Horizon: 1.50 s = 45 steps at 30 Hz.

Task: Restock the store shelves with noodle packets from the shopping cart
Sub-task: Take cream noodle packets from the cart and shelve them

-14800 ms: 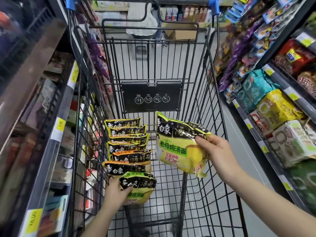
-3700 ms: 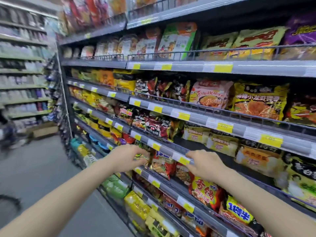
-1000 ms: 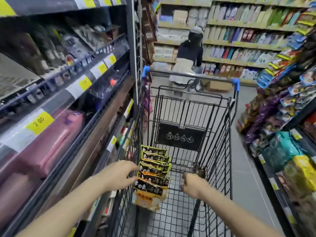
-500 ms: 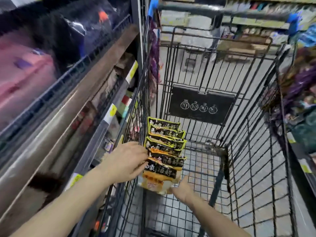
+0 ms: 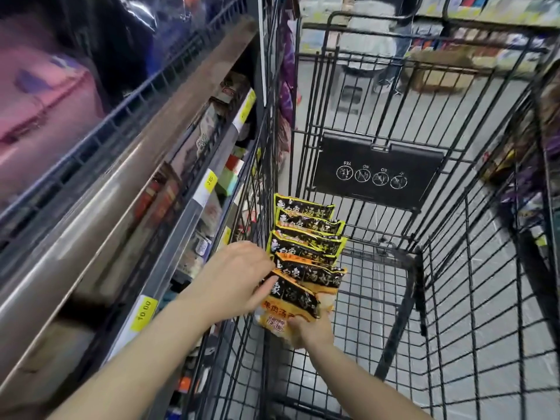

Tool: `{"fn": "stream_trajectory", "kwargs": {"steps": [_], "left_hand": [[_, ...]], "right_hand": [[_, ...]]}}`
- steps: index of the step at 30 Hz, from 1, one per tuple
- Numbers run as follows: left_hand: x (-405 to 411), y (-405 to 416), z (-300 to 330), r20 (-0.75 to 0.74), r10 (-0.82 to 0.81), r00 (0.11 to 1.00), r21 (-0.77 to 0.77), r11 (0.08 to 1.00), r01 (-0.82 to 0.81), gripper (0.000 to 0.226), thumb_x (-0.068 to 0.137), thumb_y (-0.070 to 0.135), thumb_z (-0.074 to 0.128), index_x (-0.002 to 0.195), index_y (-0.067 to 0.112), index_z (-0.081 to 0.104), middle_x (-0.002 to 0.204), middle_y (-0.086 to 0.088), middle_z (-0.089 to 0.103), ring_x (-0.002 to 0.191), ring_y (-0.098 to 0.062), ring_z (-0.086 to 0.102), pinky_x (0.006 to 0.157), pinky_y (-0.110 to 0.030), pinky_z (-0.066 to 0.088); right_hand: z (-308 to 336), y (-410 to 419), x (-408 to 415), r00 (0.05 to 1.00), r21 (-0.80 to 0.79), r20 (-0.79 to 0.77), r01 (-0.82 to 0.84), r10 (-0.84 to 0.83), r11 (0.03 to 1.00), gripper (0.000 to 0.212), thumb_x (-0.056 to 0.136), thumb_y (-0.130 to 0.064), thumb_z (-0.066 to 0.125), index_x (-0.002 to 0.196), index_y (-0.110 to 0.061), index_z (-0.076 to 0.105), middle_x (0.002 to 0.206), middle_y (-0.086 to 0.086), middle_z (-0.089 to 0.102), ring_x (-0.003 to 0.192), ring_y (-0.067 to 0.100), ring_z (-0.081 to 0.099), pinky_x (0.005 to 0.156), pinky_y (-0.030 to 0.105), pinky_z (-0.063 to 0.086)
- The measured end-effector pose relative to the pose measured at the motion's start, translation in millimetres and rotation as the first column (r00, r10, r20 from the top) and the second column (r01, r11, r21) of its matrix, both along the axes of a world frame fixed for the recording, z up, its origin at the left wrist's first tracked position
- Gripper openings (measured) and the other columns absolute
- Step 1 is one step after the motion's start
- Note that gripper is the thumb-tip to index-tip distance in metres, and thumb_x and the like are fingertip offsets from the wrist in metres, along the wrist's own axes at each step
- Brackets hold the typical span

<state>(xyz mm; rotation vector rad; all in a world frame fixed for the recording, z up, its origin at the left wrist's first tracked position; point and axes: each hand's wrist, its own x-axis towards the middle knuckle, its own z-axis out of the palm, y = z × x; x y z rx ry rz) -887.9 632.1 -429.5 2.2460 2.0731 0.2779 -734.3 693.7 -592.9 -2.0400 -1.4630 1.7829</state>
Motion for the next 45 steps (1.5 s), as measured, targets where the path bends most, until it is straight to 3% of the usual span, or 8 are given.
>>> {"fn": "stream_trajectory", "kwargs": {"steps": [6,14,19,24,30,33,36,45], "left_hand": [[3,-1,1,-0.045,-0.007,0.999,0.048,0.999,0.009,0.037,0.089,0.031,0.041,0.072,0.015,0.070,0.068,0.004,0.067,0.064,-0.014,0.062,0.074,-0.028,0.053],[21,10,7,-0.348,-0.011,0.938,-0.289,0.952,-0.096,0.030,0.082,0.028,0.062,0.106,0.009,0.061,0.101,-0.010,0.065,0.100,-0.027,0.059,0.102,-0.046,0.037],[53,31,-11,-0.013,0.356,0.935,-0.494,0.810,-0.315,0.040,0.094,0.026,0.042,0.130,0.008,0.043,0.129,-0.009,0.047,0.114,-0.026,0.051,0.094,-0.036,0.044],[63,48,-54,0.298,0.778,0.552,-0.654,0.588,-0.476,0.063,0.089,0.015,0.054,0.142,-0.001,0.024,0.143,-0.018,0.036,0.126,-0.031,0.043,0.105,-0.039,0.037],[68,64,-107,0.521,0.831,0.196,-0.634,0.530,-0.562,0.046,0.083,-0.003,0.062,0.123,0.010,0.043,0.112,-0.008,0.057,0.095,-0.020,0.052,0.090,-0.037,0.045],[62,70,-127,0.570,0.802,0.178,-0.594,0.551,-0.586,0.037,0.077,-0.003,0.068,0.093,0.022,0.045,0.097,-0.007,0.057,0.092,-0.021,0.056,0.082,-0.033,0.045],[57,72,-141,0.544,0.830,0.126,-0.658,0.515,-0.550,0.040,0.081,-0.001,0.066,0.115,0.006,0.045,0.103,-0.011,0.056,0.106,-0.035,0.057,0.087,-0.039,0.044],[44,59,-193,0.458,0.861,0.223,-0.681,0.501,-0.535,0.095,0.073,0.042,0.074,0.145,0.006,0.023,0.133,-0.028,0.046,0.118,-0.043,0.049,0.097,-0.051,0.044]], "right_hand": [[23,5,30,0.974,0.173,-0.002,-0.221,0.224,0.960,0.021,0.079,-0.018,0.072,0.065,-0.021,0.057,0.070,-0.001,0.065,0.064,0.012,0.060,0.060,0.025,0.052],[133,60,88,0.967,0.326,-0.054,-0.217,0.247,0.920,0.013,0.078,-0.025,0.073,0.077,-0.024,0.061,0.078,0.002,0.072,0.074,0.021,0.070,0.065,0.032,0.059],[216,96,130,0.965,0.282,-0.229,-0.059,0.127,0.958,0.010,0.086,-0.012,0.064,0.093,-0.007,0.059,0.081,0.007,0.073,0.065,0.017,0.073,0.052,0.029,0.059],[251,114,161,0.948,0.237,-0.317,0.084,-0.005,0.968,0.016,0.084,-0.014,0.065,0.095,-0.005,0.061,0.083,0.010,0.075,0.069,0.024,0.073,0.064,0.039,0.060],[248,133,191,0.938,0.302,-0.346,0.132,-0.020,0.944,0.023,0.080,-0.019,0.067,0.099,-0.005,0.066,0.086,0.009,0.076,0.076,0.027,0.074,0.071,0.040,0.058],[242,139,196,0.922,0.287,-0.388,0.119,0.002,0.951,0.054,0.062,-0.038,0.079,0.103,-0.007,0.065,0.091,0.011,0.076,0.080,0.028,0.073,0.068,0.039,0.059],[237,141,196,0.915,0.273,-0.402,0.111,0.008,0.956,0.084,0.039,-0.052,0.086,0.107,-0.006,0.064,0.096,0.013,0.075,0.086,0.032,0.072,0.075,0.047,0.059],[241,156,198,0.892,0.308,-0.447,0.230,-0.073,0.923,0.035,0.069,-0.024,0.066,0.098,-0.004,0.065,0.085,0.011,0.076,0.072,0.023,0.074,0.059,0.032,0.061]]}}
